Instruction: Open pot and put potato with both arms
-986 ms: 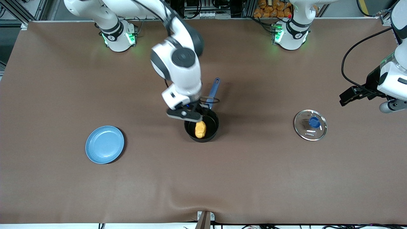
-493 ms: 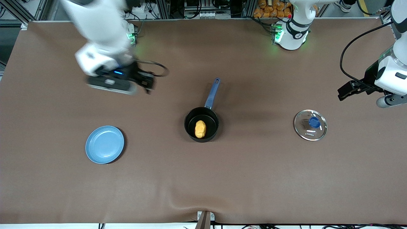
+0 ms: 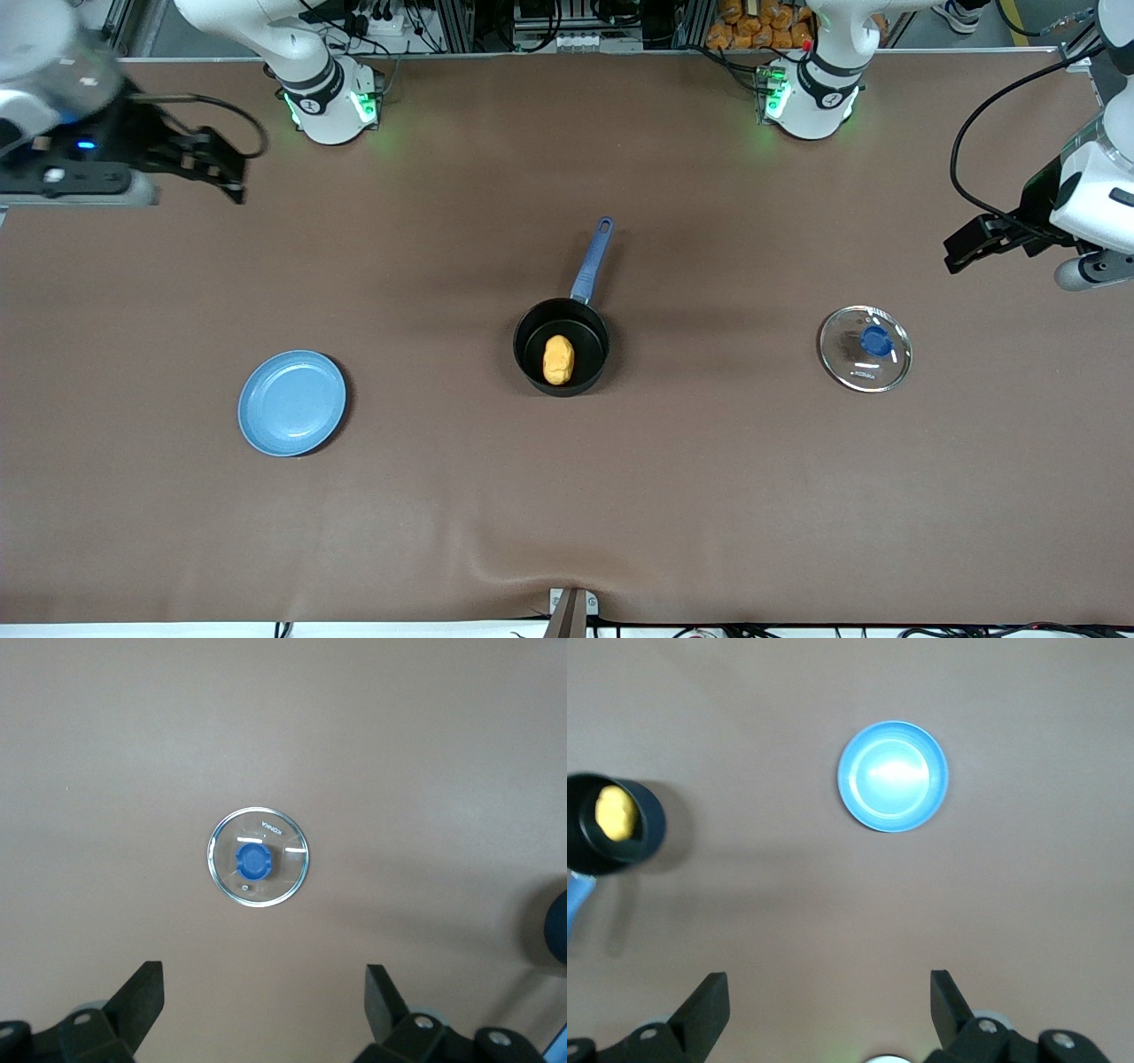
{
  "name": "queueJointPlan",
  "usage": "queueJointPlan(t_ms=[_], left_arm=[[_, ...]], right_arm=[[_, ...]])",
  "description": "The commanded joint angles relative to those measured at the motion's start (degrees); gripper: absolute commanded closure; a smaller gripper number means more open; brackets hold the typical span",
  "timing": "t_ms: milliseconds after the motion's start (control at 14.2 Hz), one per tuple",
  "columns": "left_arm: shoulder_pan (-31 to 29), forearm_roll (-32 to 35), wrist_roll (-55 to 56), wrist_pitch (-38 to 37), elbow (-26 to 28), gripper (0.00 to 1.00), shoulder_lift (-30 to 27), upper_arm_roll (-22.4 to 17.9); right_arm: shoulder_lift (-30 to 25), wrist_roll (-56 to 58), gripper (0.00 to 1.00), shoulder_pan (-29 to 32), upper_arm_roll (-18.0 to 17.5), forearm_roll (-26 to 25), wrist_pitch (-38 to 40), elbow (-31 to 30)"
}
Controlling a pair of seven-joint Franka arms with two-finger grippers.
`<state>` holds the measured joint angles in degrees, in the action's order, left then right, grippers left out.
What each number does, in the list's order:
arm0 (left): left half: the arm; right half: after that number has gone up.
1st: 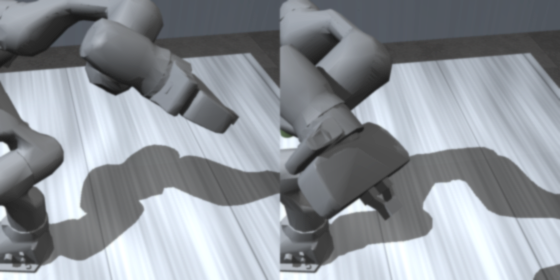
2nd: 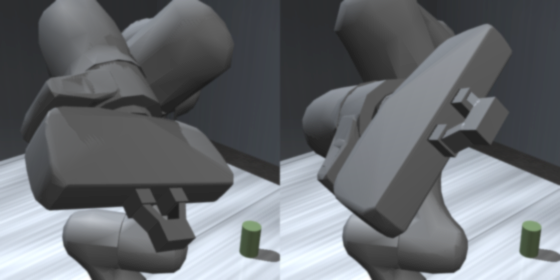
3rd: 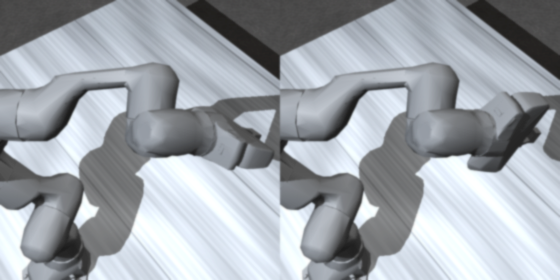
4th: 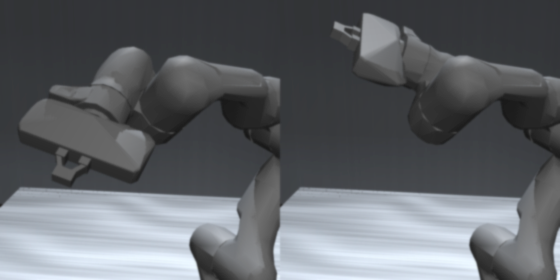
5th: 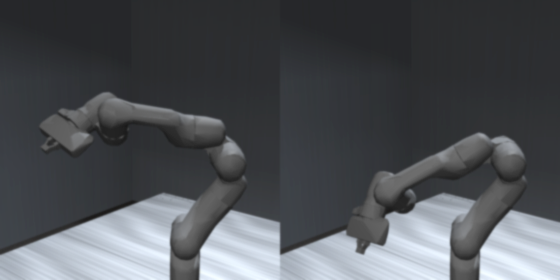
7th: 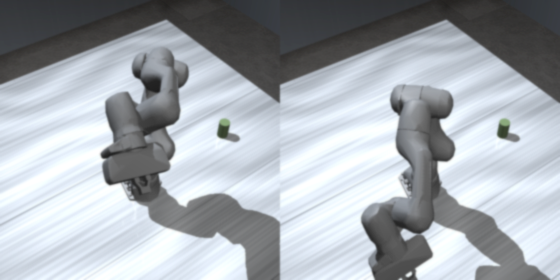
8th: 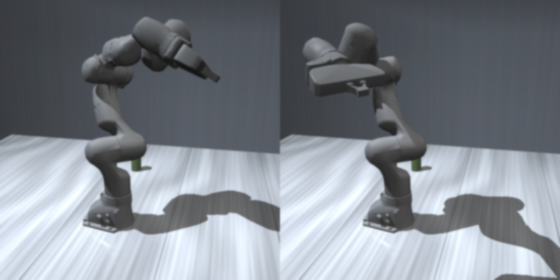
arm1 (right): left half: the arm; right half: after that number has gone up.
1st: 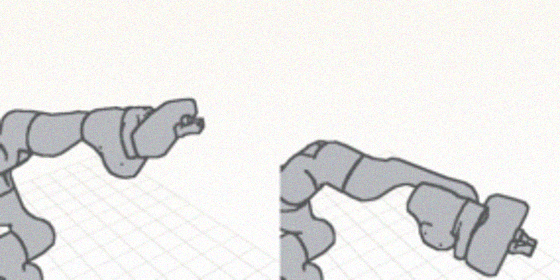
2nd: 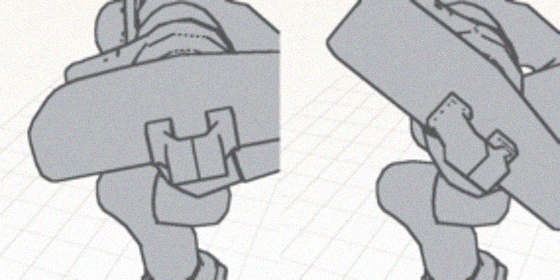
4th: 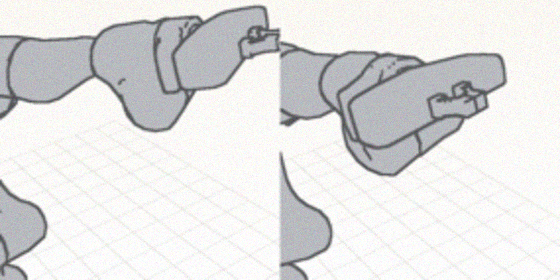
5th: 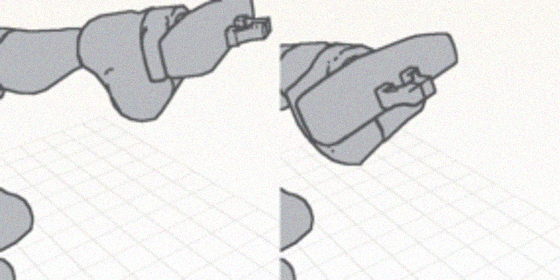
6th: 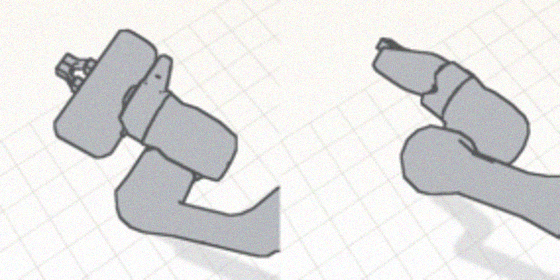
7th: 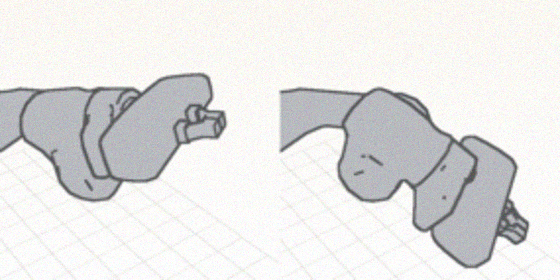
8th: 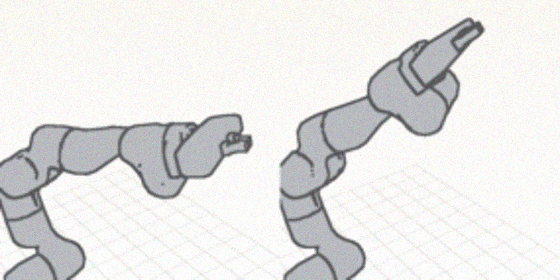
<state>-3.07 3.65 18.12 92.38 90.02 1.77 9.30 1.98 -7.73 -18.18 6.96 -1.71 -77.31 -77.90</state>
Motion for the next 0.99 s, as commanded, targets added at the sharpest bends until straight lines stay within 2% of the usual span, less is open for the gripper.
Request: queueJointPlan(t_ms=[0, 282, 493, 634, 775, 915], left_arm=[[-0.3, -0.8, -0.4, -1.3, -0.5, 0.0, -0.6, 0.5], [-0.4, -1.2, -0.6, -1.3, -1.2, 0.0, -0.6, 0.4], [0.3, -1.3, -1.3, -1.8, -1.1, 0.0, -2.5, -0.3], [2.0, -1.8, -1.2, -4.8, -1.0, 0.0, -3.4, -1.1], [3.2, -1.9, -1.2, -5.8, -0.7, 0.0, -3.5, -2.6], [3.3, -2.5, -1.2, -5.8, -1.0, 0.0, -3.5, -2.4]], right_arm=[[-1.3, 8.9, 0.0, 6.6, -1.1, -0.6, 0.2, -1.6], [-1.7, 18.3, 0.0, 14.2, -1.2, -0.5, 0.1, -1.6], [-1.5, 18.3, 0.0, 15.5, -1.0, 0.0, -0.3, -1.6], [-1.8, 18.3, 0.0, 16.3, -1.3, 0.5, -1.7, -1.7], [-2.6, 18.3, 0.0, 17.0, -1.6, 1.0, -2.8, -2.8], [-4.9, 18.3, 0.0, 19.2, -1.7, 4.2, -6.6, -7.5]])
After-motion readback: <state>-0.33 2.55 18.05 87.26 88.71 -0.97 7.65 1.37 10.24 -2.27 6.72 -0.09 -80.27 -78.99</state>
